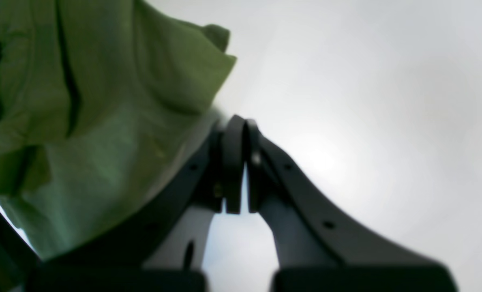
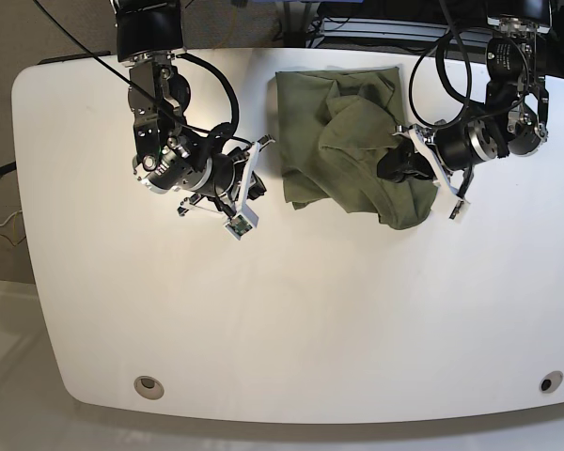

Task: Fold the T-shirt properly
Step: 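Press and tuck the bundle's loose edge with the left gripper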

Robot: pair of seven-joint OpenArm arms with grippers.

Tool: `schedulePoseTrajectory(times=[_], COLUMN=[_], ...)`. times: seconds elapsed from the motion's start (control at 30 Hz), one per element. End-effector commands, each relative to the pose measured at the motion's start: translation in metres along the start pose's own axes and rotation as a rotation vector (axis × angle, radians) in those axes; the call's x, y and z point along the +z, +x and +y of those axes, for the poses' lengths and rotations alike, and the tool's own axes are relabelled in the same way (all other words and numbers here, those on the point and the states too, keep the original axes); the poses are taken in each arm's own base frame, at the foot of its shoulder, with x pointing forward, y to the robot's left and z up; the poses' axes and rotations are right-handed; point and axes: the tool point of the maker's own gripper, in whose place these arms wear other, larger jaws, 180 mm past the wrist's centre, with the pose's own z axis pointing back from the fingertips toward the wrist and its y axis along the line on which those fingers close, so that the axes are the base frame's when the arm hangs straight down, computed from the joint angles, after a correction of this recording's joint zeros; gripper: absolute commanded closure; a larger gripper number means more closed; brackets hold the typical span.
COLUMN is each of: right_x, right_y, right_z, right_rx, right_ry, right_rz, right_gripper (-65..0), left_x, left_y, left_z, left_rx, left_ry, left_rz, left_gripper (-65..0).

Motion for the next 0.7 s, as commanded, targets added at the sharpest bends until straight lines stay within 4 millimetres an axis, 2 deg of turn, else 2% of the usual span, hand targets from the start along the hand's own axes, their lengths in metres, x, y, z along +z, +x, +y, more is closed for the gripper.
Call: schedulePoseTrajectory(times=[0.0, 0.07, 0.23, 0.33, 0.53, 0.67], right_x=[0.006, 0.006, 0.006, 0.007, 0.007, 0.006], right_y=[0.017, 0.014, 0.01, 0.002, -0.003, -0.008], right_z=[-0.002, -0.002, -0.004, -0.006, -0.006, -0.003], right_rx=[0.015, 0.01, 0.011, 0.009, 0.006, 0.0], right_ry=[-0.007, -0.006, -0.014, -0.018, -0.018, -0.014], right_rz=[-0.054, -0.05, -0.04, -0.021, -0.011, -0.003], right_gripper=[0.0, 0.0, 0.0, 0.0, 0.0, 0.0], left_x=[0.004, 0.003, -0.012, -0.022, -0.04, -0.05], left_y=[0.014, 0.014, 0.006, -0.004, -0.023, -0.032], left_z=[-0.013, -0.018, -0.045, -0.063, -0.102, -0.118], left_rx=[-0.007, 0.004, 0.028, 0.028, 0.027, 0.009], left_ry=[-0.057, -0.08, -0.171, -0.22, -0.329, -0.354], left_rz=[-0.05, -0.053, -0.037, -0.005, 0.051, 0.077], left_gripper=[0.0, 0.0, 0.0, 0.0, 0.0, 0.0])
